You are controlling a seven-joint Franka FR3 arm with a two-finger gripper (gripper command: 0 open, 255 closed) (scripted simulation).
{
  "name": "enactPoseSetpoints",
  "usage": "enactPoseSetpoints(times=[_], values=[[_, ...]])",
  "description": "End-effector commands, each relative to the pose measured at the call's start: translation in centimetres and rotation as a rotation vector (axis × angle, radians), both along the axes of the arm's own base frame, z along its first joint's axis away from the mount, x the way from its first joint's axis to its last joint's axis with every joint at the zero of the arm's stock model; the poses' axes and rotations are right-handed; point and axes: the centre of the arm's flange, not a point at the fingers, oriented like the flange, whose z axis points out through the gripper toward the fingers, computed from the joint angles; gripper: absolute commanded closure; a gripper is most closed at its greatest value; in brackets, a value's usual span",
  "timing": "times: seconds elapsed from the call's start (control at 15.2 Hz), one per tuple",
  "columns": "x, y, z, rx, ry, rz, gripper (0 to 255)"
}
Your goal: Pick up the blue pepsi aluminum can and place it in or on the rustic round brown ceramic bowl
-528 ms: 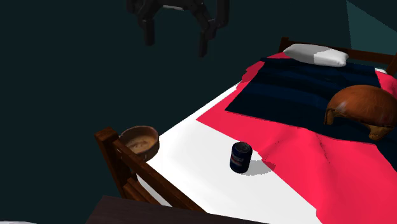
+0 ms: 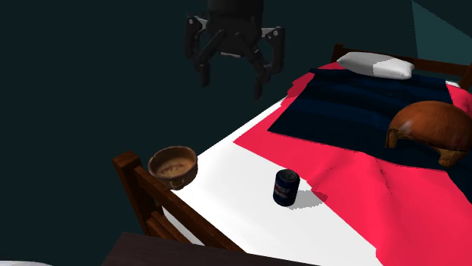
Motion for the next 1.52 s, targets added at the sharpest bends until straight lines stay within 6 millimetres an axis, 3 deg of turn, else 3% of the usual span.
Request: enactPoseSetpoints(times=[0.0,1.45], values=[[1.4,-0.7,-2.3,-0.009,0.001,0.002,0],[16.5,-9.2,-25.4,-0.104,0.034,0.017,0]])
